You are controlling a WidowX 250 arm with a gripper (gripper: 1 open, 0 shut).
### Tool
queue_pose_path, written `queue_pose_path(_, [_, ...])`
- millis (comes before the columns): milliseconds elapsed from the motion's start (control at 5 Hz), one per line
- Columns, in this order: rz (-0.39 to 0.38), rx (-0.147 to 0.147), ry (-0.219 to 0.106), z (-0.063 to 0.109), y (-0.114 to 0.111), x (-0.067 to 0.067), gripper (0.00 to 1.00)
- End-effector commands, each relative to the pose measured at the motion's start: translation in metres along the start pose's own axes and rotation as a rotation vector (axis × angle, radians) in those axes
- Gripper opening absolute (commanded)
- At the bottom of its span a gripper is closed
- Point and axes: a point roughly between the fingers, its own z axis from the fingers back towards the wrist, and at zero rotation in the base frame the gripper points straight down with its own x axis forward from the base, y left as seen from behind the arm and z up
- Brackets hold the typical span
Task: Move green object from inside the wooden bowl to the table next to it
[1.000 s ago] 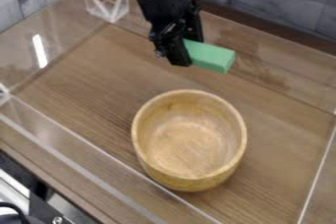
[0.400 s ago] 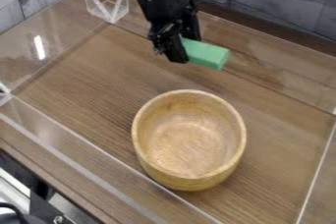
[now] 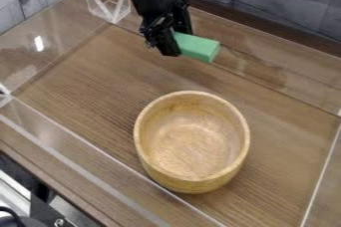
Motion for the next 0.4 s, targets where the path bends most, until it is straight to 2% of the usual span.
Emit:
queue_pose_path(0, [-0.001,-0.065,-0.02,0.018,-0.0205,-0.0054,0.0])
queue_pose_path(200, [0.009,-0.065,-0.022,0.0171,-0.0259,-0.0121,0.0])
